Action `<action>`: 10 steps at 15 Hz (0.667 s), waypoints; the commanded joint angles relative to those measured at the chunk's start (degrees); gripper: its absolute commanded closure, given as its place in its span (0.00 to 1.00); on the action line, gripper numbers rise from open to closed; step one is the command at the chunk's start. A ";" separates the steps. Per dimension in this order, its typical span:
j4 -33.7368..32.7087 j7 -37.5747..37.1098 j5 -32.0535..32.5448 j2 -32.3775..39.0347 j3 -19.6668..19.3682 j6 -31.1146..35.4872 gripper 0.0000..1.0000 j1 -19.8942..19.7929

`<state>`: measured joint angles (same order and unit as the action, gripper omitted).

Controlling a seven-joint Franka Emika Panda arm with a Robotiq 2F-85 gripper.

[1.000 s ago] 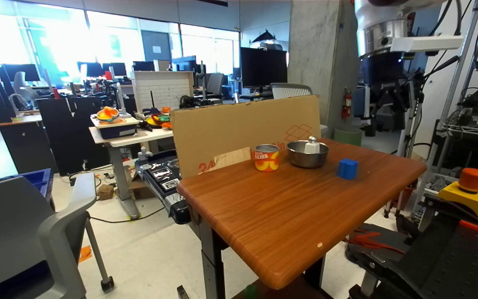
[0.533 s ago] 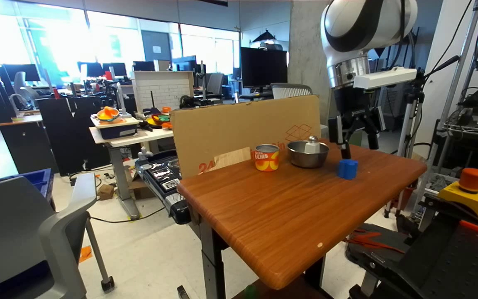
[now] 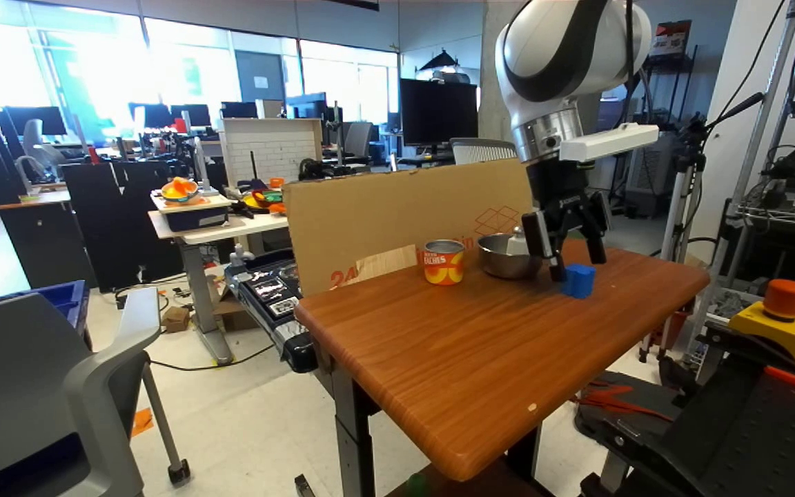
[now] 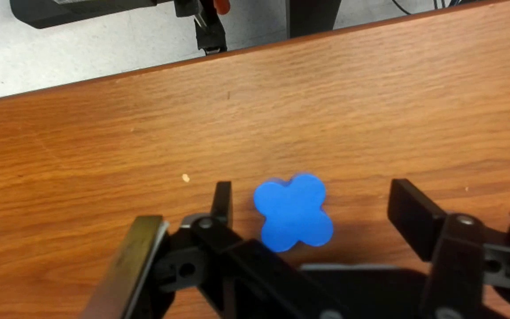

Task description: Move the blue object to the right

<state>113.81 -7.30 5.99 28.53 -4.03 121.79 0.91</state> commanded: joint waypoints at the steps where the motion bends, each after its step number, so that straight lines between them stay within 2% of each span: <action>1: -4.93 -0.93 1.70 3.87 -0.50 -4.21 0.42 0.32; 6: -5.31 0.29 3.44 3.10 -0.25 -6.89 0.81 0.70; 10: -3.99 7.51 7.64 -2.61 0.10 -16.31 0.82 0.10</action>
<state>108.95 -4.62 11.34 30.74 -4.14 111.48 1.59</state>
